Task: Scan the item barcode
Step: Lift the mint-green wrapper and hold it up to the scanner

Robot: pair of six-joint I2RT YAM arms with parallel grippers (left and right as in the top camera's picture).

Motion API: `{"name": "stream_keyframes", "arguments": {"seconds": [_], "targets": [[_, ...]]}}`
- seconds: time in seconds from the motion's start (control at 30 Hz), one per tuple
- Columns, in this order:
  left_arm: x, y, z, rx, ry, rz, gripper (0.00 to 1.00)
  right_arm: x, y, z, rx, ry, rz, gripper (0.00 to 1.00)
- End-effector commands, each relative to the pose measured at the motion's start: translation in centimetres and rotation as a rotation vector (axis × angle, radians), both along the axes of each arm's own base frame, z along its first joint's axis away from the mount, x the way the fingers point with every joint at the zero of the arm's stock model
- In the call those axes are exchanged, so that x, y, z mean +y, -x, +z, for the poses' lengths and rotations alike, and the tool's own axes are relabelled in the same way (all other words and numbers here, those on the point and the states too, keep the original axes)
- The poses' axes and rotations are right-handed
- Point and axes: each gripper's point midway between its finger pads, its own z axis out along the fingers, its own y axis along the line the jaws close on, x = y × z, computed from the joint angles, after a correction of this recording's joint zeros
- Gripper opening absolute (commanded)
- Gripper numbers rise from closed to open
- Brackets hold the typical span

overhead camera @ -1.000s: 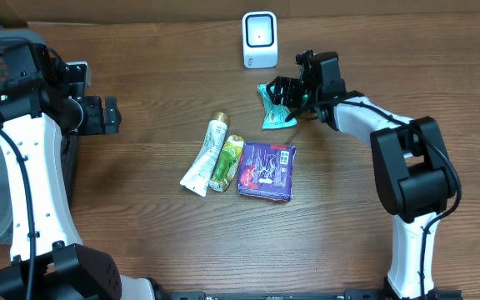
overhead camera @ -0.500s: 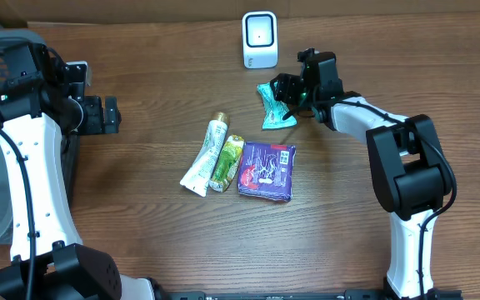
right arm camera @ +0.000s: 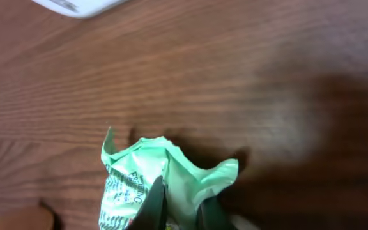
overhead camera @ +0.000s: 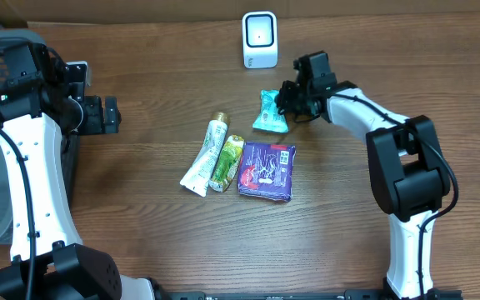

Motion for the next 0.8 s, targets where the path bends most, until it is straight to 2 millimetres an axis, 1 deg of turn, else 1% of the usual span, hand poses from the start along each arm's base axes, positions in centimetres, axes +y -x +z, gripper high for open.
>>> {"name": "stream_keyframes", "arguments": {"seconds": [0.0,0.03,0.17,0.23,0.3,0.4,0.53,0.67,0.77], "targets": [[-0.1,0.1,0.2,-0.008,0.0,-0.025,0.99,-3.0,3.0,-4.0,0.184,0.053,-0.057,0.04],[-0.1,0.1,0.2,-0.008,0.0,-0.025,0.99,-3.2,3.0,-3.2,0.185,0.045,-0.06,0.04],[-0.1,0.1,0.2,-0.008,0.0,-0.026,0.99,-3.9,2.7,1.4,0.14,0.022,-0.075,0.04],[-0.1,0.1,0.2,-0.008,0.0,-0.025,1.0,-4.2,2.6,4.6,0.093,0.012,-0.08,0.04],[-0.1,0.2,0.2,-0.008,0.0,-0.025,1.0,-4.5,2.5,8.3,0.027,0.009,-0.089,0.04],[-0.1,0.1,0.2,-0.008,0.0,-0.025,1.0,-5.0,2.6,13.6,-0.093,0.039,-0.119,0.04],[-0.1,0.1,0.2,-0.008,0.0,-0.025,1.0,-5.6,3.5,20.5,-0.277,0.121,-0.179,0.04],[-0.1,0.1,0.2,-0.008,0.0,-0.025,1.0,-5.9,4.9,25.5,-0.43,0.225,-0.257,0.04],[-0.1,0.2,0.2,-0.008,0.0,-0.025,1.0,-5.7,5.7,27.6,-0.514,0.3,-0.304,0.04]]}}
